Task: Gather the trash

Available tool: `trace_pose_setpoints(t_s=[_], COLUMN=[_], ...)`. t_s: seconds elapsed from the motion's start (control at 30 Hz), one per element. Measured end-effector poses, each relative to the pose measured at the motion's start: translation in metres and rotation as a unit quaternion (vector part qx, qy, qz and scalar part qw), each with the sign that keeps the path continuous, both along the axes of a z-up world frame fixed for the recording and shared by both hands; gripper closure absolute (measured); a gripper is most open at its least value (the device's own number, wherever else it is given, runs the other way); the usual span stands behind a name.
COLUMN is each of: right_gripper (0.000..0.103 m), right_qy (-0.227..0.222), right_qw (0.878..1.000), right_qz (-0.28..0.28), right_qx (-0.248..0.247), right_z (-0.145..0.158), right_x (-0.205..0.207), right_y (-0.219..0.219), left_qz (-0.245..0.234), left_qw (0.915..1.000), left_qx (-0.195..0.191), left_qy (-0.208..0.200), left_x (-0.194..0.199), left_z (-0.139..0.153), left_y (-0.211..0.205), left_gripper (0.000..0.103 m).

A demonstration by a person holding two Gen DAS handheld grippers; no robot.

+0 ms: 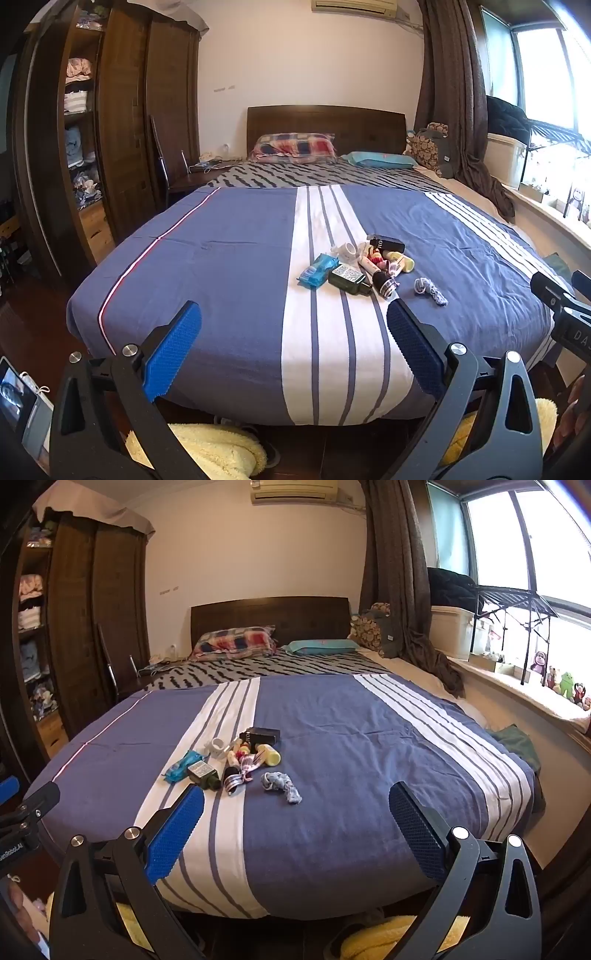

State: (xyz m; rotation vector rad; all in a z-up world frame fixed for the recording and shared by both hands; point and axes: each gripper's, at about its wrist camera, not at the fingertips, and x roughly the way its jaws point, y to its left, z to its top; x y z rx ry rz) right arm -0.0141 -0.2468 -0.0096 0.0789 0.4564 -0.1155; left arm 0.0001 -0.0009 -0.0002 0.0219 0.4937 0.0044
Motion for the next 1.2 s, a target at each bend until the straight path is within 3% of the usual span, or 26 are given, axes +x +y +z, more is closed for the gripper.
trace_pose_setpoints(t_s=[1.2], right_gripper=[0.003], right_qy=[-0.012], right_qw=[1.000], right_qz=[0.007], right_qx=[-0.005], right_z=[0.001], right_x=[-0.005], right_y=[0.000], left_qz=[0.005], left_qw=[1.0000], left_qx=[-0.006], left_qy=[-0.006], left_x=[-0.003], left_z=[0.005], left_y=[0.003], left_gripper=[0.008])
